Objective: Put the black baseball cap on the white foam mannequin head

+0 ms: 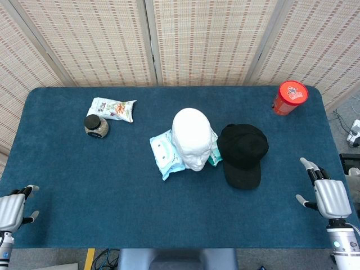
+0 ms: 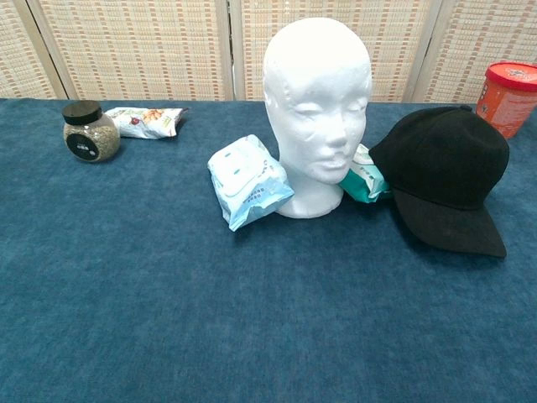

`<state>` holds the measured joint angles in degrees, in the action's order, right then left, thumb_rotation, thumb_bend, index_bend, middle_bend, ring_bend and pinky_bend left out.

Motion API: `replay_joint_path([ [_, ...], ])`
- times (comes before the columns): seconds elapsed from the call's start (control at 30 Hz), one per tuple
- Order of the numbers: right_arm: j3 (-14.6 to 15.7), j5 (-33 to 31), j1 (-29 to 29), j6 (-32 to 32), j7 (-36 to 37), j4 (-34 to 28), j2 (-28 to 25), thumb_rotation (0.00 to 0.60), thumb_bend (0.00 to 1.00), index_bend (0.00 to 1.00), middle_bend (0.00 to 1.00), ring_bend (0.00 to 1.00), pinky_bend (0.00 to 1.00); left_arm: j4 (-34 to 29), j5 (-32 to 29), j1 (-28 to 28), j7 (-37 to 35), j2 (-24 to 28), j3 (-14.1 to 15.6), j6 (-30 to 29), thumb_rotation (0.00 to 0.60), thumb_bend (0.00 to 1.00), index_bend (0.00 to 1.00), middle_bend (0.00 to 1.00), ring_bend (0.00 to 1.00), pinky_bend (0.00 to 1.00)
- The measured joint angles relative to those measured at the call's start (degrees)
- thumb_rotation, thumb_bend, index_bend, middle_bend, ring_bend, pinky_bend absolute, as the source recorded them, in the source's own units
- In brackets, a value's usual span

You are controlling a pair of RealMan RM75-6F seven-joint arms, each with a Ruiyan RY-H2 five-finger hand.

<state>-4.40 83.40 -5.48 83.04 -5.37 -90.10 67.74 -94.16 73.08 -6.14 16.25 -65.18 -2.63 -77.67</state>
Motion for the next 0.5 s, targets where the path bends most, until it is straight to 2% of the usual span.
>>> replay_joint_path([
  [0.2, -0.32, 0.29, 0.31, 1.25, -0.48, 0.90, 0.92, 0.600, 0.05, 0.10, 0.22, 0.24, 0.66, 0.20, -0.10, 0.06, 0.36, -0.06, 0.01, -0.30, 0.600, 0.17, 0.31, 0.41, 0.36, 0.53],
  [0.33, -0.42, 0.36, 0.29, 1.58, -1.31, 1.61, 1.80, 0.600, 0.01, 0.12, 0.24, 0.24, 0.54, 0.01, -0.17, 0.11, -0.36, -0.09, -0.15, -0.49, 0.600, 0.17, 0.31, 0.41, 0.36, 0.53],
  [0.43, -0.65, 0.43, 0.35, 2.21, -0.84, 2.14, 2.71, 0.600, 0.00, 0.19, 0.29, 0.25, 0.51, -0.02, -0.30, 0.01, -0.23, -0.01, -0.17, -0.28, 0.600, 0.17, 0.31, 0.41, 0.37, 0.53],
  [0.5, -0.85, 0.60, 0.38, 2.82, -0.84, 2.49, 3.19, 0.600, 0.00, 0.27, 0.35, 0.27, 0.51, -0.31, -0.21, 0.03, -0.07, 0.07, -0.19, -0.54, 0.600, 0.17, 0.31, 0.42, 0.38, 0.54],
])
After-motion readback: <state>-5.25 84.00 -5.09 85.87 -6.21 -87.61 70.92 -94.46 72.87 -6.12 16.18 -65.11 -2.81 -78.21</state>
